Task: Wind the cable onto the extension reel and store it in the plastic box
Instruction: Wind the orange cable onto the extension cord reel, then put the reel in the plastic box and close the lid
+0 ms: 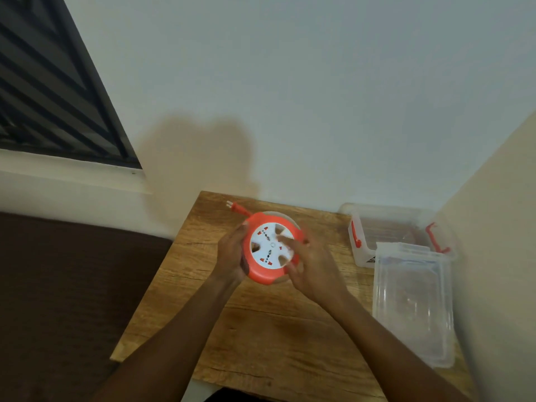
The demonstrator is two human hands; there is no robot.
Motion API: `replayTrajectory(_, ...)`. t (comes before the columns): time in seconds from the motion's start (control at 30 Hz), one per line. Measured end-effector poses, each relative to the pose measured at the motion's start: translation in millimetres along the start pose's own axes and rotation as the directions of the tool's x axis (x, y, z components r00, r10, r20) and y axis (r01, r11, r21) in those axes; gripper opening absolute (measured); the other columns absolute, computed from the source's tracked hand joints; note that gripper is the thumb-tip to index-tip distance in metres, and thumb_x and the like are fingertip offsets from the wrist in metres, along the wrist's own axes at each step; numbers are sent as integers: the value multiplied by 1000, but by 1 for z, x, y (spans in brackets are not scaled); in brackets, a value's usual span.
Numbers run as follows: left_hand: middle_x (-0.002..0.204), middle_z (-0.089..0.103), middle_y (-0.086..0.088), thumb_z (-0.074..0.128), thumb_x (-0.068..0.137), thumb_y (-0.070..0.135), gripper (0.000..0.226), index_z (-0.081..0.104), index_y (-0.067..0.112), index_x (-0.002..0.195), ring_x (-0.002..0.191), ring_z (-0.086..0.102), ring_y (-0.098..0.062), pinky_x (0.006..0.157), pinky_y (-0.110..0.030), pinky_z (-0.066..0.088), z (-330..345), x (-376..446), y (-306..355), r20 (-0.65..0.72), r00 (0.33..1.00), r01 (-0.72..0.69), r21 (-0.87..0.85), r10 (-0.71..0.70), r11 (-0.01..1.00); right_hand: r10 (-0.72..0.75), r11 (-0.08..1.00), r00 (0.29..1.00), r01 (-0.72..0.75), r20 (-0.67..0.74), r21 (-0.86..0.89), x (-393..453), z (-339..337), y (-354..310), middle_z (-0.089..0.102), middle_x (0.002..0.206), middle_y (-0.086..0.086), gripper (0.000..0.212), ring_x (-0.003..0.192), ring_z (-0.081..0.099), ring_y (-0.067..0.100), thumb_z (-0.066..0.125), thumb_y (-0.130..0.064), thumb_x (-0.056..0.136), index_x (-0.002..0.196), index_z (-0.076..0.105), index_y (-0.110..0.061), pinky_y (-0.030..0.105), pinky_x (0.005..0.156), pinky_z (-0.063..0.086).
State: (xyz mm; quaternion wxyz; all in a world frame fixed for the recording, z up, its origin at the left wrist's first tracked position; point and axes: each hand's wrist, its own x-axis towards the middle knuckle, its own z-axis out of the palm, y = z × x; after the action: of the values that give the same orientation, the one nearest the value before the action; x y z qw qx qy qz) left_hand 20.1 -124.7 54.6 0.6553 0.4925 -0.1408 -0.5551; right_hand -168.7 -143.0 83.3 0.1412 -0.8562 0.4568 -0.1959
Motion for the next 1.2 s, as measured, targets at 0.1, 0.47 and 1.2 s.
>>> replayTrajectory(0.1,112,75,-18,65,94,40,43,71,6,120,98,72,-38,83,-56,60,-21,11,4,-31,997,61,-96,-65,994,384,766,909,-411,161,494,0,7,-2,48,143,2,74,125,50,20,76,-31,83,146,39,-21,39,97,45)
replayTrajectory(0.47,112,75,-14,63,98,18,16,68,11,111,95,73,-31,74,-41,62,-83,50,13,-140,988,117,462,-58,879,539,113,637,-703,551,702,39,102,-29,74,96,11,24,79,74,27,67,-4,85,108,66,-13,28,54,56)
replayTrajectory(1.2,117,72,-5,83,81,33,52,67,14,127,101,68,-21,79,-29,57,-143,70,0,-159,975,29,785,156,619,665,370,665,-689,341,623,65,153,-35,72,68,4,9,49,67,17,75,-20,81,80,71,-12,39,56,61)
